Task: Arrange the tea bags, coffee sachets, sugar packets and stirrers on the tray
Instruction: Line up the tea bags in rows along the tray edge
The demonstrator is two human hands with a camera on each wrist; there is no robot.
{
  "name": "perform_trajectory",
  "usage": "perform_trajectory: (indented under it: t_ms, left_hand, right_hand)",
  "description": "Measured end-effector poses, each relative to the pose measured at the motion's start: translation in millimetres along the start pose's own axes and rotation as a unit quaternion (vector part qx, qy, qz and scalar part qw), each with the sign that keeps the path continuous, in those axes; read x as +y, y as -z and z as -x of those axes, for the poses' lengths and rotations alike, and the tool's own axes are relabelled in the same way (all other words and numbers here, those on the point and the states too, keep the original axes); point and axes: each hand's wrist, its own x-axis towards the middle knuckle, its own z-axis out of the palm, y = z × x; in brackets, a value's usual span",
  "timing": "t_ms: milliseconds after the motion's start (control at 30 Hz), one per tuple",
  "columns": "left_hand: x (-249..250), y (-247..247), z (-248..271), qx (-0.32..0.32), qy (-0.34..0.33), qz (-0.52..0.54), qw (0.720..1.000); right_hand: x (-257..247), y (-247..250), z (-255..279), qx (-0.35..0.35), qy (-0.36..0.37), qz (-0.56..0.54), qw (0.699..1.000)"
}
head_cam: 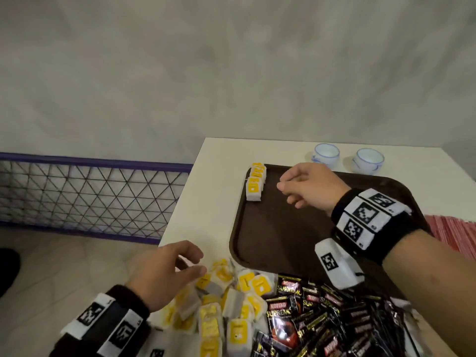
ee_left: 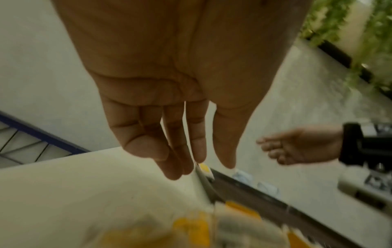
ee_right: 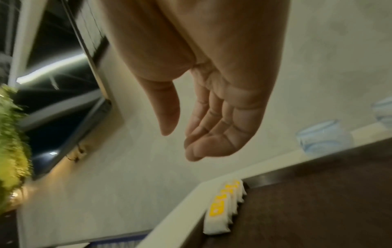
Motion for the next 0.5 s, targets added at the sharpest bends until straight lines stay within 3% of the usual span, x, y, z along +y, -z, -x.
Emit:
perform_trajectory:
  t_ms: [167, 400, 500]
  left_hand:
    - [9, -13, 33, -0.049, -0.005, -0.131, 0.99]
    - [8, -33, 74, -0.104, -0.031, -0.119, 0.987]
    - [5, -47, 79, -0.085, -0.023, -0.131, 0.987]
  right_hand:
    - [-6, 18, 74, -0.05, 0.046, -0.006, 0.998]
    - [14, 21, 164, -0.087, 0.052, -0.047, 0.994]
    - [27, 15, 192, -0.083, 0.047, -0.062, 0.993]
